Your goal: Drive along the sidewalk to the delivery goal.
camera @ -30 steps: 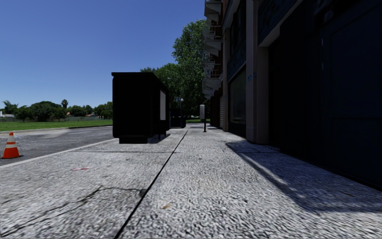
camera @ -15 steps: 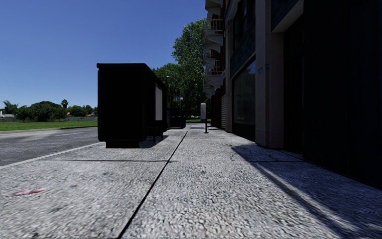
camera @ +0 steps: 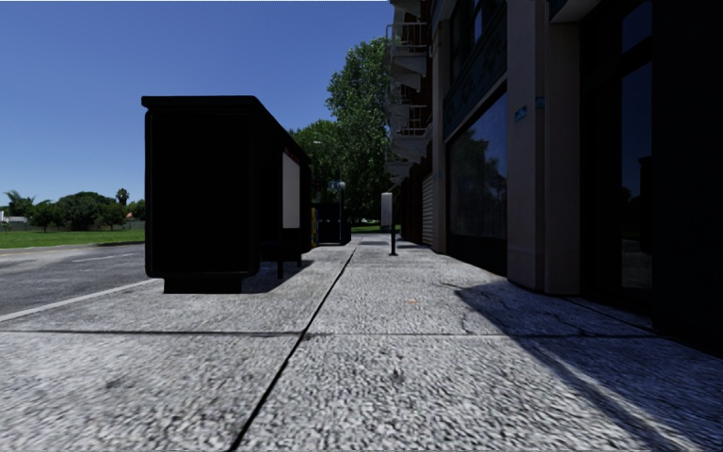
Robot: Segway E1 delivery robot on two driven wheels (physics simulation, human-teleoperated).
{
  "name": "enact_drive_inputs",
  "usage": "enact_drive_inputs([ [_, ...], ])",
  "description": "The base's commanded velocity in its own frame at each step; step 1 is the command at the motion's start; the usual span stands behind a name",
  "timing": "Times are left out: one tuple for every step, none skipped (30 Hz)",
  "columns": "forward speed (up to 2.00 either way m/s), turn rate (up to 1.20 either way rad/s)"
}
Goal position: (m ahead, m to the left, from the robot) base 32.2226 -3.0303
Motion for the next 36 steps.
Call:
enact_drive_inputs([
  [1.94, 0.00],
  [1.94, 0.00],
  [1.94, 0.00],
  [1.94, 0.00],
  [1.94, 0.00],
  [1.94, 0.00],
  [1.94, 0.00],
  [1.94, 0.00],
  [1.94, 0.00],
  [1.94, 0.00],
  [1.94, 0.00],
  [1.94, 0.00],
  [1.94, 0.00],
  [1.94, 0.00],
  [1.94, 0.00],
  [1.94, 0.00],
  [1.94, 0.00],
  [1.94, 0.00],
  [1.94, 0.00],
  [1.94, 0.00],
  [1.94, 0.00],
  [1.94, 0.00],
  [1.94, 0.00],
  [1.94, 0.00],
  [1.94, 0.00],
  [1.94, 0.00],
  [1.94, 0.00],
  [1.94, 0.00],
  [1.94, 0.00],
  [1.94, 0.00],
  [1.94, 0.00],
  [1.94, 0.00],
  [1.94, 0.00],
  [1.94, 0.00],
  [1.94, 0.00],
  [1.94, 0.00],
])
